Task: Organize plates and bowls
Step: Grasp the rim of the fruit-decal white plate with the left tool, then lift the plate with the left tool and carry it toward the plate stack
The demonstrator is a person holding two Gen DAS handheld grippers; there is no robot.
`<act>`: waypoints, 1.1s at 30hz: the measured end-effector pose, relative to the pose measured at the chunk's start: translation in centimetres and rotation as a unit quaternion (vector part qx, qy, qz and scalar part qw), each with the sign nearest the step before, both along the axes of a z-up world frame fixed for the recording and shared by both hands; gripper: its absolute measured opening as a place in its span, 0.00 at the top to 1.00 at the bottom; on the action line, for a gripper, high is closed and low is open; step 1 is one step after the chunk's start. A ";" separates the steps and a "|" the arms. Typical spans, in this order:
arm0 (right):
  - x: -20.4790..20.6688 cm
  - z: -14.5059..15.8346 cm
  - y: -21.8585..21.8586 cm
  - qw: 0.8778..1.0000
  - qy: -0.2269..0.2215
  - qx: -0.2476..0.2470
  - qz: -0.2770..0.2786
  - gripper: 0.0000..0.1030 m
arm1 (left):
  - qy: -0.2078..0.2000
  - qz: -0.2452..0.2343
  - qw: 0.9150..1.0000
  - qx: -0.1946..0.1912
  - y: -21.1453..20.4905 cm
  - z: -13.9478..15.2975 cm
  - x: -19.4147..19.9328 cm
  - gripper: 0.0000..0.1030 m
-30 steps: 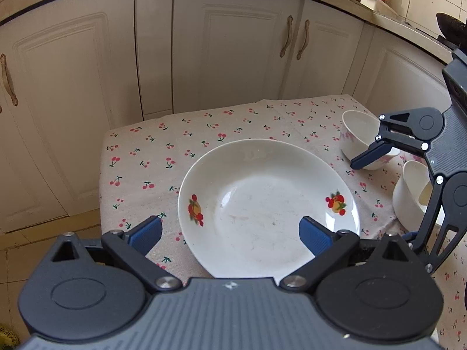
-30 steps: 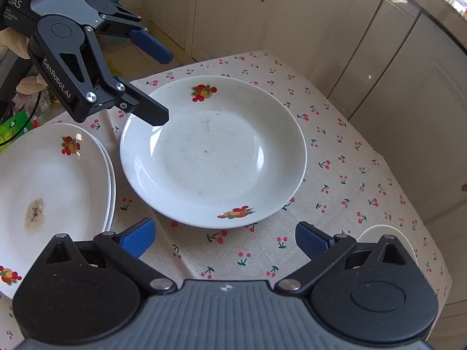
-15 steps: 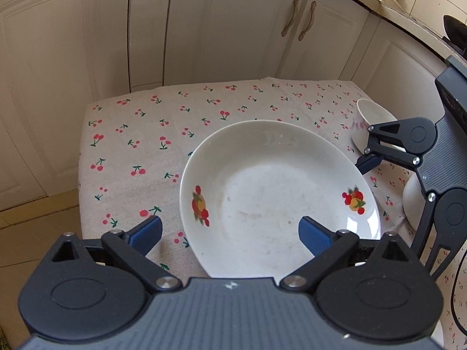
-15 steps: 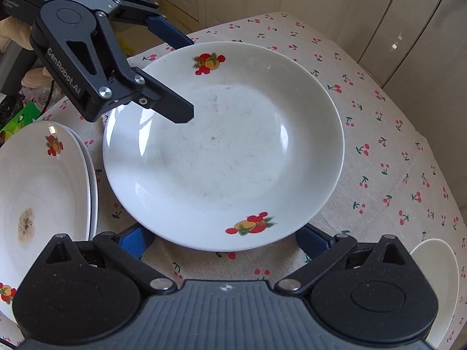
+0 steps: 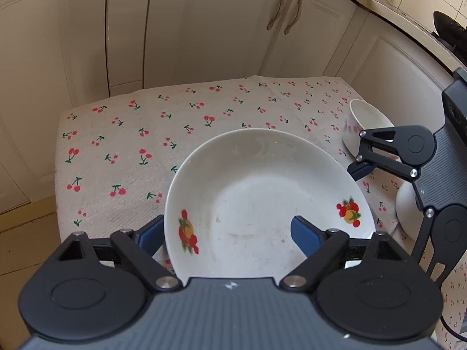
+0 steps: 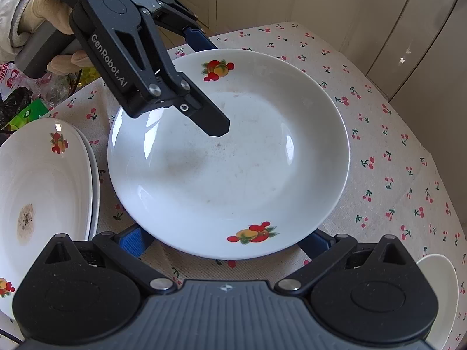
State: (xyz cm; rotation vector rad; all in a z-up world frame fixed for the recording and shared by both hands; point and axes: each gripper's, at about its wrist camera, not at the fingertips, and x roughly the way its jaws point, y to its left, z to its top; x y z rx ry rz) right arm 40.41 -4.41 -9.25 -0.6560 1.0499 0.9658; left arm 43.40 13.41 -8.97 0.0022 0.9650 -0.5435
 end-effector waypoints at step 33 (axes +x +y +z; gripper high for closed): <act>-0.9 1.9 -1.6 0.994 -0.034 0.097 -0.020 0.00 | -0.006 -0.014 0.999 -0.032 1.2 0.0 0.3 0.14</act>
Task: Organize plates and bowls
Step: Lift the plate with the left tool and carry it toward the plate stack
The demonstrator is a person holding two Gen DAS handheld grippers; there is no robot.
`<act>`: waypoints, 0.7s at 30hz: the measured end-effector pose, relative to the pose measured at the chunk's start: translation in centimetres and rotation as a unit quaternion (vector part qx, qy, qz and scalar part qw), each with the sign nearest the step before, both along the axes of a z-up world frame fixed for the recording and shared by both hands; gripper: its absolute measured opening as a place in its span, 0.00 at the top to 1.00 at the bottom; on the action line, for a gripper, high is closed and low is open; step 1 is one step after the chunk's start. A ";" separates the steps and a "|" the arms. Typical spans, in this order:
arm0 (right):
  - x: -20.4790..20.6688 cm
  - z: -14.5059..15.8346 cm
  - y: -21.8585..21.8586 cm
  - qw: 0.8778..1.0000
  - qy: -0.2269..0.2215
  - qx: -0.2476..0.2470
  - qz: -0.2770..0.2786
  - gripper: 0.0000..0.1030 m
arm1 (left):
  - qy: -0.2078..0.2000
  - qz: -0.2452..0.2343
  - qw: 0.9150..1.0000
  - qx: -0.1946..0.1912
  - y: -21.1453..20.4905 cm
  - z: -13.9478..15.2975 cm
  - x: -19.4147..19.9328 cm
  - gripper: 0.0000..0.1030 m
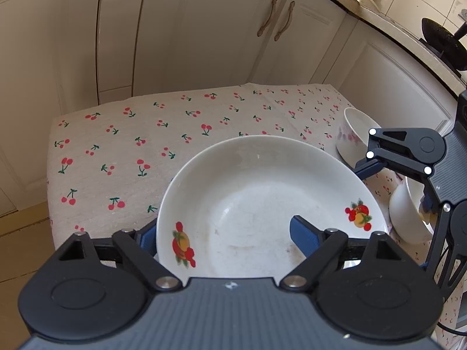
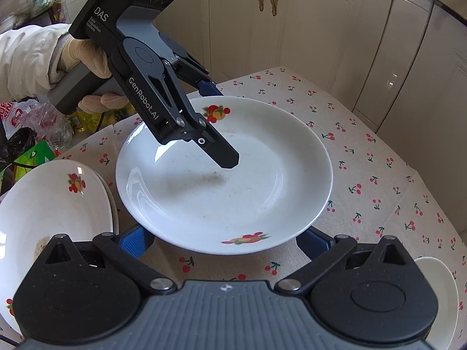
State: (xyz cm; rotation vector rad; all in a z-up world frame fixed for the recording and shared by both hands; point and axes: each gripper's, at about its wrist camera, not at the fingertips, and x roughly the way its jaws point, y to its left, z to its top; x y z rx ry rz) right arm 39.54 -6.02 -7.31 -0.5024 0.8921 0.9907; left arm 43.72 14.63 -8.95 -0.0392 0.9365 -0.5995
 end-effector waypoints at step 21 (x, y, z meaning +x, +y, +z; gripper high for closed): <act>-1.2 1.3 -0.3 1.000 -0.014 0.001 0.002 0.00 | -0.004 0.009 1.000 0.003 -0.6 2.0 -1.2 0.14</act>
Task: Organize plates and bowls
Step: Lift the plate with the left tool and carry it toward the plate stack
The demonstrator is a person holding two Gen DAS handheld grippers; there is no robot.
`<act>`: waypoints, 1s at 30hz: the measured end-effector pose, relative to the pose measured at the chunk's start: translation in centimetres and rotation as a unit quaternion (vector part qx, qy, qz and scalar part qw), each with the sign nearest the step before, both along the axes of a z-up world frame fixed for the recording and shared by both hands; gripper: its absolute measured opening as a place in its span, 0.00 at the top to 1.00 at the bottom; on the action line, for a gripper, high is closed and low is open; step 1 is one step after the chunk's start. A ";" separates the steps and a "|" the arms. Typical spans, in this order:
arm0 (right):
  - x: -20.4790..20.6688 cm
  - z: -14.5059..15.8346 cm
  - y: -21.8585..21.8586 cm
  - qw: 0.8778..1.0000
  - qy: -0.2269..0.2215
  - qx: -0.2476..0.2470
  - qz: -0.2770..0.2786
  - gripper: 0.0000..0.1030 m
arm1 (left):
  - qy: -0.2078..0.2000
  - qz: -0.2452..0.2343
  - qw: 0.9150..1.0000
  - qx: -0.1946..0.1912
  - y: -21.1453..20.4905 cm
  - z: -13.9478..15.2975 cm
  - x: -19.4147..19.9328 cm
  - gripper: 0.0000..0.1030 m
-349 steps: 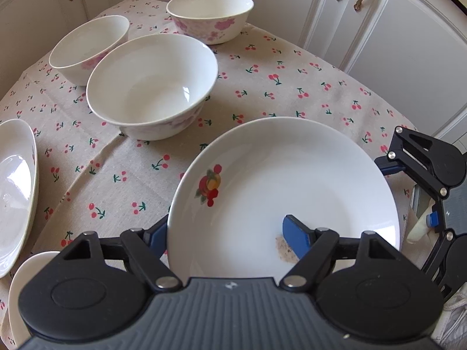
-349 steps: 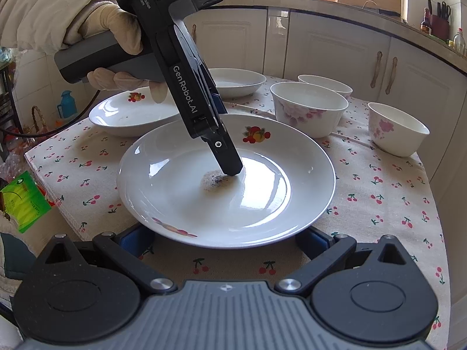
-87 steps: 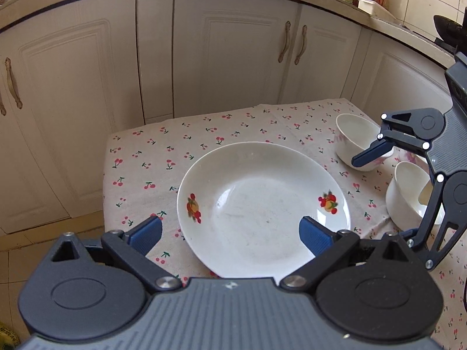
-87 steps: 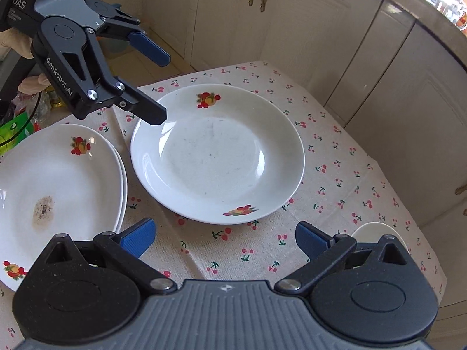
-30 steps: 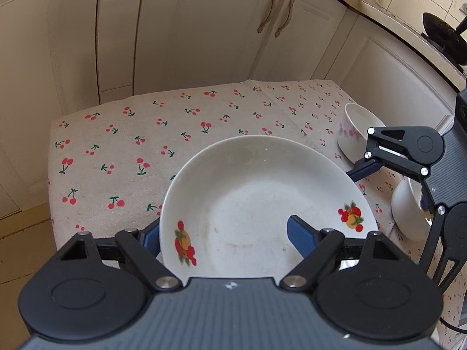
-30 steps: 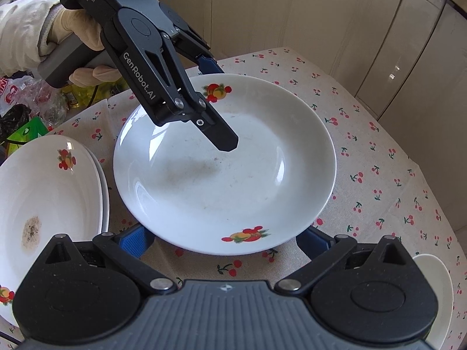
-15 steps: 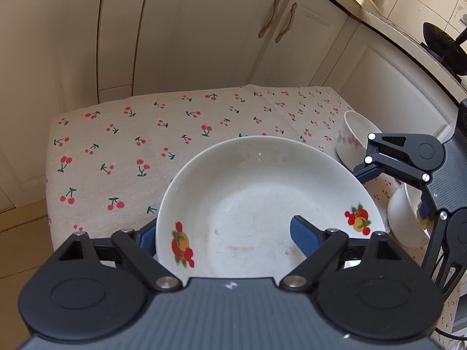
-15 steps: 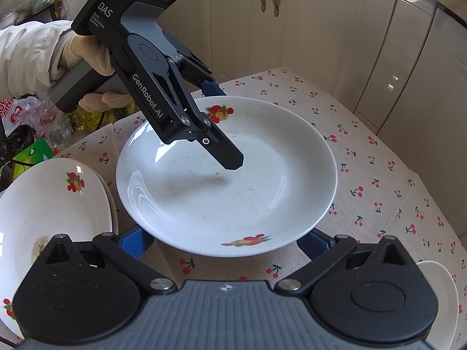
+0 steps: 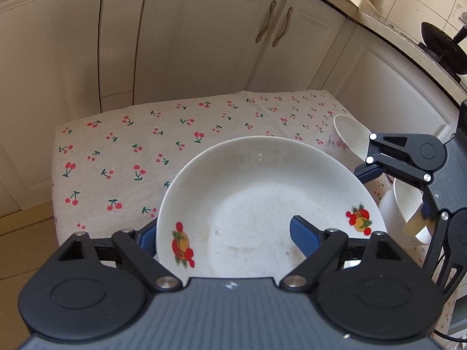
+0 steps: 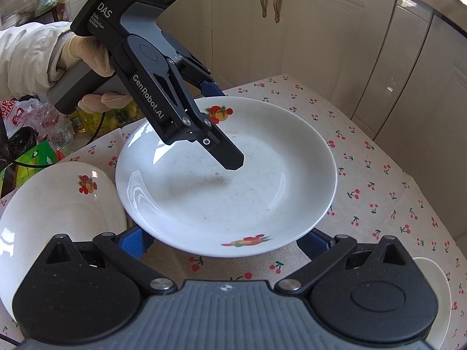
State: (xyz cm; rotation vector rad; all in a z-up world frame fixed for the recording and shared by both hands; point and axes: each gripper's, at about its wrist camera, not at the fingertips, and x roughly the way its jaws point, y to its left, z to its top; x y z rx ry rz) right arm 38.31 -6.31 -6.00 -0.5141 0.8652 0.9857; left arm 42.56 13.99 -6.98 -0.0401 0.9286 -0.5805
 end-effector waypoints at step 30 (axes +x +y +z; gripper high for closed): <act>-14.2 5.8 -1.2 0.999 -0.033 0.026 -0.005 0.00 | -0.041 -0.003 0.999 0.020 -1.2 6.5 -14.1 0.14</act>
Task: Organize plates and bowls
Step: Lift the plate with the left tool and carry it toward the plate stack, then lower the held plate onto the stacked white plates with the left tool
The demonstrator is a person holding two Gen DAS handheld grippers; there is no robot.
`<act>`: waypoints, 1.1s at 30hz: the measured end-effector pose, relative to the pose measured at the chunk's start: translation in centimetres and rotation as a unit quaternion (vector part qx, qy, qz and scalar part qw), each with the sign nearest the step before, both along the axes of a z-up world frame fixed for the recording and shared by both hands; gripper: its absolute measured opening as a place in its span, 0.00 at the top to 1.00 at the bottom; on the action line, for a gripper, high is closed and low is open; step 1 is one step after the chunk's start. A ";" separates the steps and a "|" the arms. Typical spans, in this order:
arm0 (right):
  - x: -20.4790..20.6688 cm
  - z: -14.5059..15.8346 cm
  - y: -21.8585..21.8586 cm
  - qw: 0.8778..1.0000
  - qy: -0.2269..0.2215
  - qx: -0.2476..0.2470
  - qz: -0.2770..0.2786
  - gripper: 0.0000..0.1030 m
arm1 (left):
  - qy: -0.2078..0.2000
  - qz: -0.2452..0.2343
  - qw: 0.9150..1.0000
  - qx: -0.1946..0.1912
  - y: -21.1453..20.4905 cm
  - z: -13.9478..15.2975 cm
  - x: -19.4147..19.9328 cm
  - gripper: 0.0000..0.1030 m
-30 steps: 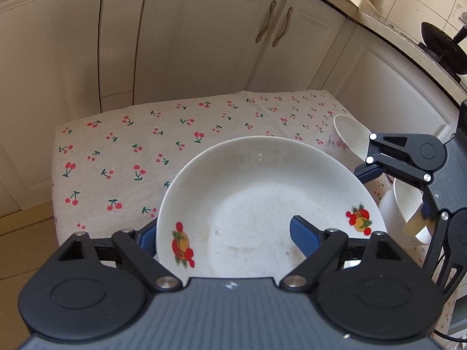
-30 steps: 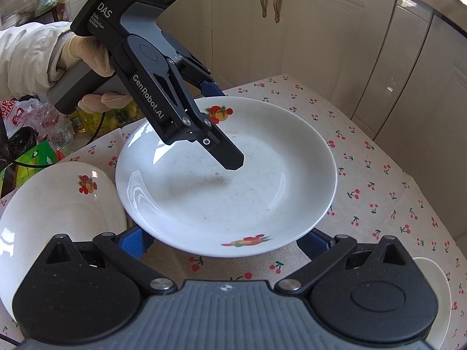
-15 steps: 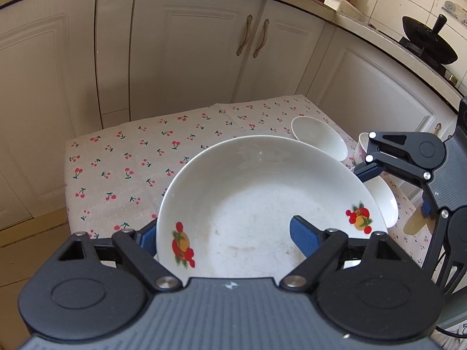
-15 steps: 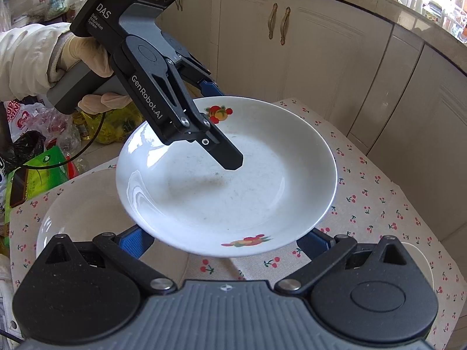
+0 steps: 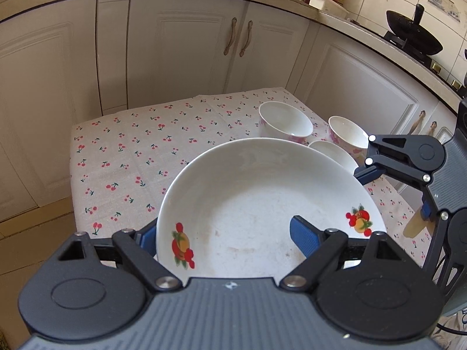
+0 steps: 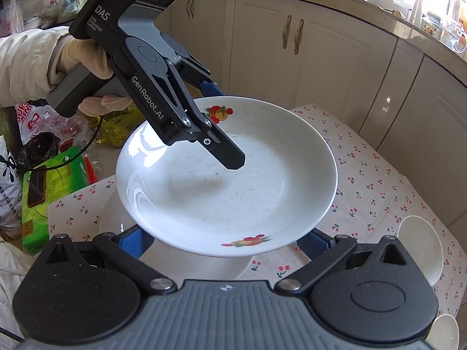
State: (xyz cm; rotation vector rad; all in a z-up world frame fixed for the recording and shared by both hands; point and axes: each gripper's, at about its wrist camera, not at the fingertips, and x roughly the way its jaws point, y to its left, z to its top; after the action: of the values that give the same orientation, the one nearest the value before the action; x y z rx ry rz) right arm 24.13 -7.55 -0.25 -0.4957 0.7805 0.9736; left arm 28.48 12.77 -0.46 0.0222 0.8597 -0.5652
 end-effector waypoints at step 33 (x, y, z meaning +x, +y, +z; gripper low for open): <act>-5.1 -4.8 0.1 0.999 0.053 -0.006 -0.006 0.00 | 0.051 0.000 0.999 0.007 -0.1 -5.1 -5.0 0.14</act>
State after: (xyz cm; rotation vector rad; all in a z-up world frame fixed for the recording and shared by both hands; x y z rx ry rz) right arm 19.00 -7.41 -5.03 -0.4515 0.8840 0.9901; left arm 23.46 12.69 -5.56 0.0063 0.9628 -0.5636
